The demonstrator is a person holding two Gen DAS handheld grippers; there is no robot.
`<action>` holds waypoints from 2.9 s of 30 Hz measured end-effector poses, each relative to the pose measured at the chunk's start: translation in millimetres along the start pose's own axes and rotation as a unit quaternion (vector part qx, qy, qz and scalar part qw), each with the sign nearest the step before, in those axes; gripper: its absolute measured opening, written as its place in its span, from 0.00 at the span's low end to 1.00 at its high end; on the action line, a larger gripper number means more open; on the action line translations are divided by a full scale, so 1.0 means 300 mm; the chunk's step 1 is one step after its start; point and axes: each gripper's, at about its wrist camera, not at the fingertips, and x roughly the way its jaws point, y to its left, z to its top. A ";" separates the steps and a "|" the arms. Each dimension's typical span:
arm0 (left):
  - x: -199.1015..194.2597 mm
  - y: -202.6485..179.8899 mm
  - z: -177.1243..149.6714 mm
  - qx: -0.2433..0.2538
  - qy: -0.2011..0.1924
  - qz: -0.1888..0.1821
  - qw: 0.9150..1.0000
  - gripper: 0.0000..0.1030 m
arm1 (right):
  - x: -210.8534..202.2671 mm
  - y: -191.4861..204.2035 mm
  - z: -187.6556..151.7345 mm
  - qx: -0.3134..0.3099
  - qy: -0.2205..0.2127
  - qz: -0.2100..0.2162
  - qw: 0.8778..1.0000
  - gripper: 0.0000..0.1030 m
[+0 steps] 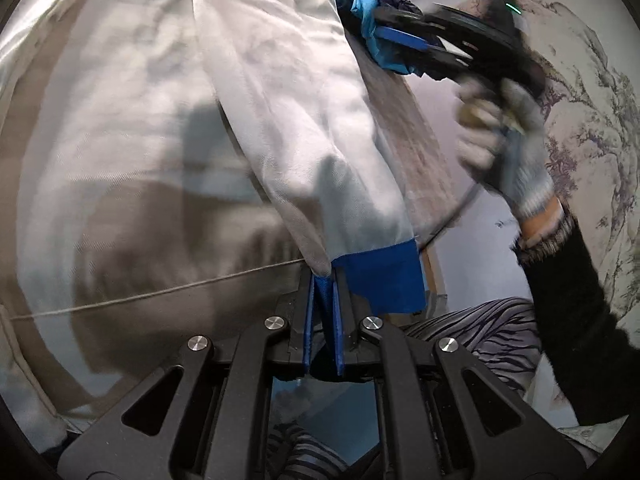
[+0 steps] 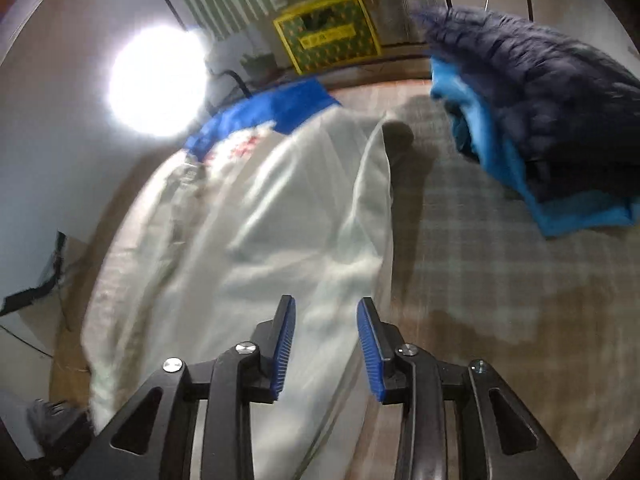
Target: Fold large clothes
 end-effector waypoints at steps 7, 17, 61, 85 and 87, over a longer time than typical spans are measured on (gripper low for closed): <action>-0.068 0.029 -0.007 -0.014 -0.015 0.004 1.000 0.06 | -0.157 0.087 -0.338 0.021 0.055 0.067 0.996 0.46; -0.098 0.037 0.015 -0.027 -0.035 0.014 0.999 0.08 | -0.027 0.113 -0.600 0.067 0.101 0.067 0.990 0.48; 0.125 -0.422 -0.143 0.269 -0.079 0.186 0.942 0.33 | -0.537 -0.061 -0.586 0.106 -0.104 0.047 0.988 0.45; 0.450 -0.504 -0.289 0.463 -0.088 0.339 0.814 0.24 | -0.594 -0.212 -0.604 0.171 -0.126 0.089 0.973 0.45; 0.403 -0.494 -0.252 0.426 -0.084 0.304 0.848 0.15 | -0.584 -0.215 -0.587 0.169 -0.121 0.093 0.974 0.45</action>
